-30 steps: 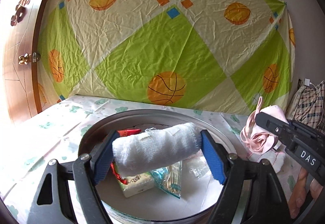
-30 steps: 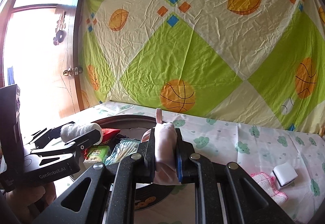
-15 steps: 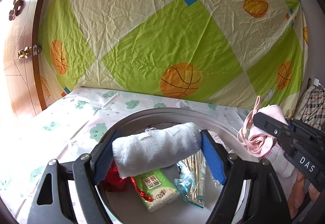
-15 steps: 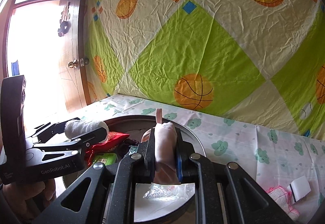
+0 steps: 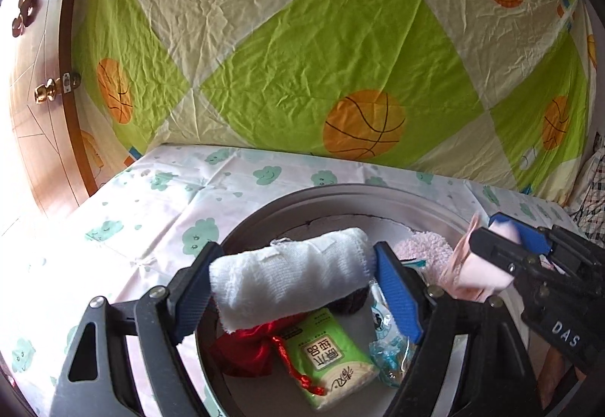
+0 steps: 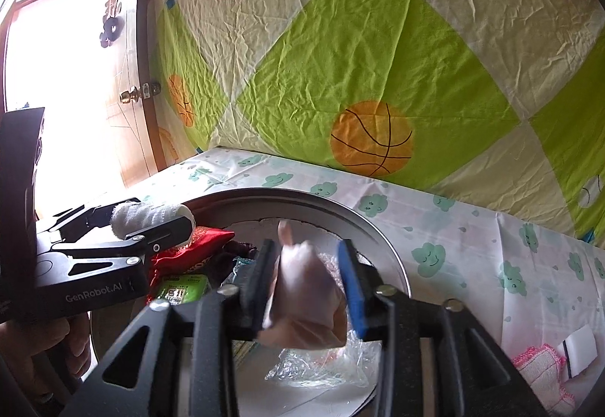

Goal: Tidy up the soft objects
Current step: 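Open both tools to drop the towel and pink cloth into the tin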

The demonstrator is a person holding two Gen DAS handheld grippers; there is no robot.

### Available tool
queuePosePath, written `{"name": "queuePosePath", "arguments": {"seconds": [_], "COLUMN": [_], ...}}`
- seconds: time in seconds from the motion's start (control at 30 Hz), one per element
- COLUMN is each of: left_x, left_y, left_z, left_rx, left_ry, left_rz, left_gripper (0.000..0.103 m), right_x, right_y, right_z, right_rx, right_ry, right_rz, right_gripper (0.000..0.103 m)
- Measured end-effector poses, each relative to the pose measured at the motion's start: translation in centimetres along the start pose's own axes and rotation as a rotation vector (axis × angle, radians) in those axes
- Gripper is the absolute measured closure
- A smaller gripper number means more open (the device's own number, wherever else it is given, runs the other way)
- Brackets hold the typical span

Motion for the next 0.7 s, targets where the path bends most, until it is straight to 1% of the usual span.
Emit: {"name": "queuePosePath", "arguments": {"seconds": [0.03,0.07,0.1,0.2,0.3,0.37,0.5,0.7], "left_x": [0.1,0.1,0.2,0.6,1.4,2.1,3.6,4.8], "left_y": [0.1,0.1,0.2,0.2,0.0,-0.2,-0.5,-1.2], "left_z": [0.0,0.0,0.1,0.0,-0.7,-1.8,-4.9,-11.8], "left_rx": [0.001,-0.002,-0.005,0.006,0.013,0.004,-0.021,-0.113], "left_ry": [0.002,0.010,0.016,0.020,0.004,-0.008,-0.053,-0.136], "left_rz": [-0.002,-0.006,-0.008,-0.017,-0.031,-0.048,-0.081,-0.091], "left_gripper": [0.015,0.012,0.009,0.007,0.006,0.001,0.001,0.001], "right_x": [0.3,0.7,1.1,2.3,3.6,4.6,7.1,11.1], "right_y": [0.1,0.2,0.4,0.5,-0.1,-0.7,-2.3,-4.7], "right_z": [-0.1,-0.2,-0.3,-0.7,-1.7,-2.8,-6.0,-12.4], "right_rx": [-0.005,-0.009,-0.012,-0.016,-0.010,-0.014,-0.041,-0.050], "right_ry": [-0.004,-0.010,-0.012,-0.025,-0.054,-0.077,-0.139,-0.306], "right_rz": [-0.014,-0.037,-0.051,-0.059,-0.059,-0.055,-0.051,-0.051], "right_gripper": [0.037,0.025,0.023,0.023,0.023,0.023,0.022,0.022]}}
Point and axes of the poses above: each gripper's, at about its wrist camera, not at the fingertips, and x roughly against the way its jaws point, z to its left, y to its top, the point moved 8 cm from there along -x, roughly the way its jaws point, and after that the axes turned 2 degrees about y, right-handed, at the moved point
